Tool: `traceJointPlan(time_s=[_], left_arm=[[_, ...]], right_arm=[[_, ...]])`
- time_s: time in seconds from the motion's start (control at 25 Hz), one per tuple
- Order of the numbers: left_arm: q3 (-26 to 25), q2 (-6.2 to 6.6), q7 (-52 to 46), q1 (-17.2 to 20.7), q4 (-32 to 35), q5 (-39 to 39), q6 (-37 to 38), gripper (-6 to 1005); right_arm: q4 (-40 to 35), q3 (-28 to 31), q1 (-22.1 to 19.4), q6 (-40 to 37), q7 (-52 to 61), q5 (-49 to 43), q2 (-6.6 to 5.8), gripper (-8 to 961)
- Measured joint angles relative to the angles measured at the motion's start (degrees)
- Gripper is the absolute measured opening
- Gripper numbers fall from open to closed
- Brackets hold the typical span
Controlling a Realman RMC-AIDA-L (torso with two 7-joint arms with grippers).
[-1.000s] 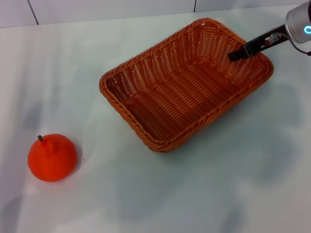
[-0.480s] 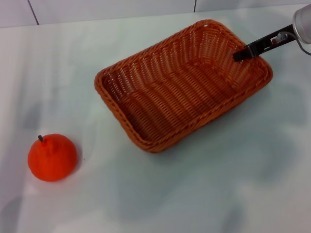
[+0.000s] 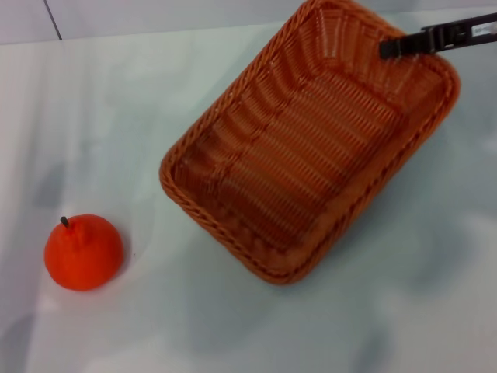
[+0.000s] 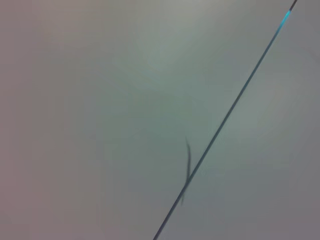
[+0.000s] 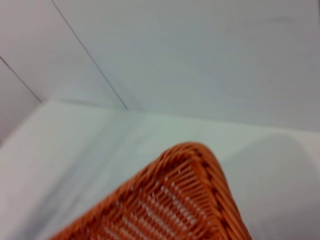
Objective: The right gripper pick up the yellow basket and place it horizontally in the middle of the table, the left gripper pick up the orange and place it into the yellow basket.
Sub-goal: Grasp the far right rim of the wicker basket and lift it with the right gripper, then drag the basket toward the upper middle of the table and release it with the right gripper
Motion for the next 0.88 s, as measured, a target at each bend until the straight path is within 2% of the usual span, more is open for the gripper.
traceJointPlan(time_s=[0.36,0.48,0.6,0.72,0.88], left_arm=[[0.0,0.13,0.1,-0.5,0.3,0.1,-1.1,824],[0.0,0.20,0.2,-0.6,0.4,0.2,-1.4,823],[0.0,0.22,0.2,-0.8,0.5,0.1,-1.8,823],[-0.1,0.26,0.2,-1.2,0.6,0.0,-2.3,823],[-0.1,0.28,0.1,-1.6,1.0,0.0,-2.6,823]], right_arm=[[4.9,6.6,-2.0,2.2,-1.1,8.7,-1.82,191],[6.9,7.6,-3.1,1.6,-1.4,12.7,-1.75,191],[10.1,8.0,-4.6,-0.5,-1.7,17.6,-0.93,190],[13.9,8.3,-5.6,-3.4,-2.1,21.9,0.46,190],[15.1,8.5,-6.7,-6.8,-3.1,24.6,3.40,190]])
